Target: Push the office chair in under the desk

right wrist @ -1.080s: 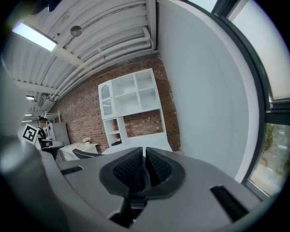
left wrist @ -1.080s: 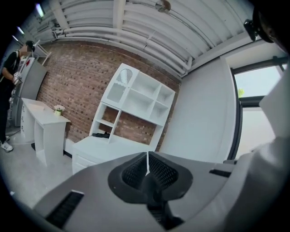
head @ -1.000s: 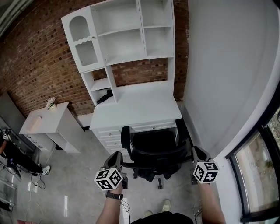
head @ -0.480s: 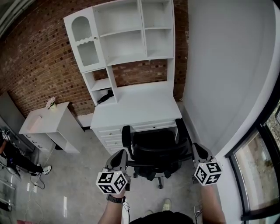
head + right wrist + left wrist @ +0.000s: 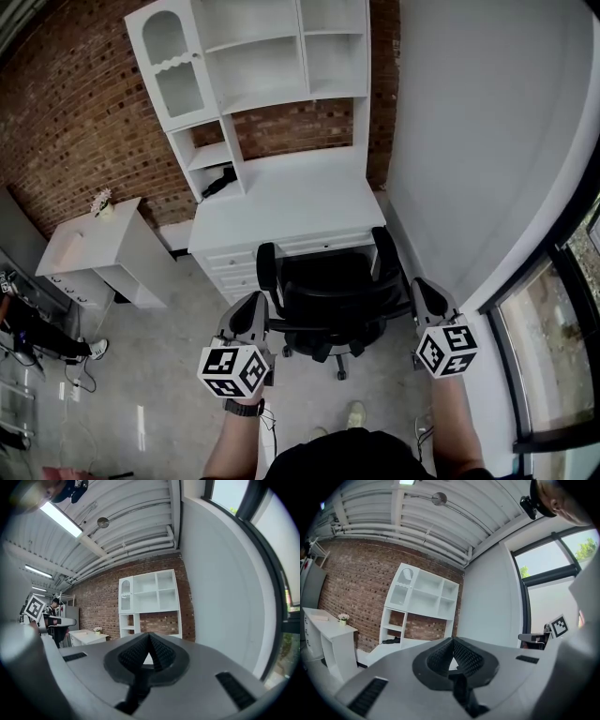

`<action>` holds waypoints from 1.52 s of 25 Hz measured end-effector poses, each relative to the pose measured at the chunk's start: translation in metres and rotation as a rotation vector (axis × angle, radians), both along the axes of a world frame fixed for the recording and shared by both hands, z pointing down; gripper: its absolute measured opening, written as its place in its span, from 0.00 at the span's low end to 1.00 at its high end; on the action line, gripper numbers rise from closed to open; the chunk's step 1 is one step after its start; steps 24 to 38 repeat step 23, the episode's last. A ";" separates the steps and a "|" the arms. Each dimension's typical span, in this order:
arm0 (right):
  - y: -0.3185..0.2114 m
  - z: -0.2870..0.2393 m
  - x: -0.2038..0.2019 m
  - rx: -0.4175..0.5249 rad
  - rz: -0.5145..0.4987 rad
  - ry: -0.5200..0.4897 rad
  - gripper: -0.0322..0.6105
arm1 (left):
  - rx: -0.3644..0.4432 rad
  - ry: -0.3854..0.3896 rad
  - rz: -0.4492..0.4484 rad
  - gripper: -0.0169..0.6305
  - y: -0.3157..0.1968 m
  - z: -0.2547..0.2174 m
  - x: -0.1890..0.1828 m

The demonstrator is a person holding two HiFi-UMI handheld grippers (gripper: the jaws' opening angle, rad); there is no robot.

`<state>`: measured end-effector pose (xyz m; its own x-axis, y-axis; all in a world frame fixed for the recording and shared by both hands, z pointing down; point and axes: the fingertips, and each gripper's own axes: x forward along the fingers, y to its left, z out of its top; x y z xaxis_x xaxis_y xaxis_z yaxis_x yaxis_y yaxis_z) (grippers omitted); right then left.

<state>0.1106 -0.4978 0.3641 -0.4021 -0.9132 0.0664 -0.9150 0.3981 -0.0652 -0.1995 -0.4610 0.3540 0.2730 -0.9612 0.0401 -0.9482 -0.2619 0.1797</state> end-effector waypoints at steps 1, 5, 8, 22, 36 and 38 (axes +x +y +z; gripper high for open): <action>0.001 0.001 0.000 -0.001 0.002 0.001 0.06 | -0.004 -0.003 0.002 0.04 0.000 0.001 0.001; 0.002 0.002 -0.002 0.007 0.005 0.005 0.06 | -0.005 -0.009 0.011 0.04 -0.002 0.005 0.002; 0.000 0.000 -0.004 0.008 0.007 0.005 0.06 | -0.008 -0.012 0.005 0.04 -0.004 0.006 0.000; -0.002 0.005 0.004 -0.012 0.030 0.008 0.06 | -0.019 -0.009 -0.015 0.04 -0.004 0.011 -0.001; -0.003 0.006 0.004 -0.016 0.030 0.009 0.06 | -0.022 -0.008 -0.016 0.04 -0.005 0.012 -0.001; -0.003 0.006 0.004 -0.016 0.030 0.009 0.06 | -0.022 -0.008 -0.016 0.04 -0.005 0.012 -0.001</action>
